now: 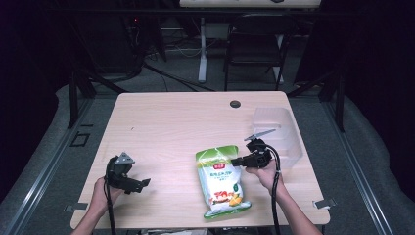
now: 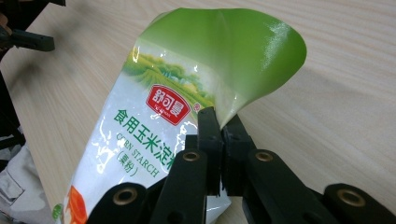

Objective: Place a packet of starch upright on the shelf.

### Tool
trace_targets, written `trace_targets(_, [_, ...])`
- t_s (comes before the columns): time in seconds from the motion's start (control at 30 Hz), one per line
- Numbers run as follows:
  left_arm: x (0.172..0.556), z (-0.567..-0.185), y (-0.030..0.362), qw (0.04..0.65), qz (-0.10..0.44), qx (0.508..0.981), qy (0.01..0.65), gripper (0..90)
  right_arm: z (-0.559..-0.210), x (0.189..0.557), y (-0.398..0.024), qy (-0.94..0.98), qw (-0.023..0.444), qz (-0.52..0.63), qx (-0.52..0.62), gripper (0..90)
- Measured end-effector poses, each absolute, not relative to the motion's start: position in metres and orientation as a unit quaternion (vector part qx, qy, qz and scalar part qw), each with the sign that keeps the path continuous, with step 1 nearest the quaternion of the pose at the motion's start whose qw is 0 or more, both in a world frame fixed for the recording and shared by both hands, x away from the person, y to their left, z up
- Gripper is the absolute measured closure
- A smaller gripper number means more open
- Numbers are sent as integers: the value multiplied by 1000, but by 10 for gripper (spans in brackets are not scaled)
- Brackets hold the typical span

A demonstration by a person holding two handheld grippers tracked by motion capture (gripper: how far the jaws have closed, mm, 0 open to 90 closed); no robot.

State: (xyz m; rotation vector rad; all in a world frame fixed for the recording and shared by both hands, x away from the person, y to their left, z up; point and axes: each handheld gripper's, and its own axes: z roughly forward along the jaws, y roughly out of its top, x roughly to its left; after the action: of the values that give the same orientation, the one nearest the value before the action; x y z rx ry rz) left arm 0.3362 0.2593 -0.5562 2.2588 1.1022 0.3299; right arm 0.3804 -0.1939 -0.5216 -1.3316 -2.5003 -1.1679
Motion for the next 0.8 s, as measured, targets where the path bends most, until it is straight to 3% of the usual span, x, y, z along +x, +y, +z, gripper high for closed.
trace_targets(0.8, [336, -556, 259, 300, 125, 850, 414, 12, -481, 362, -211, -805, -15, -417, -422, 899])
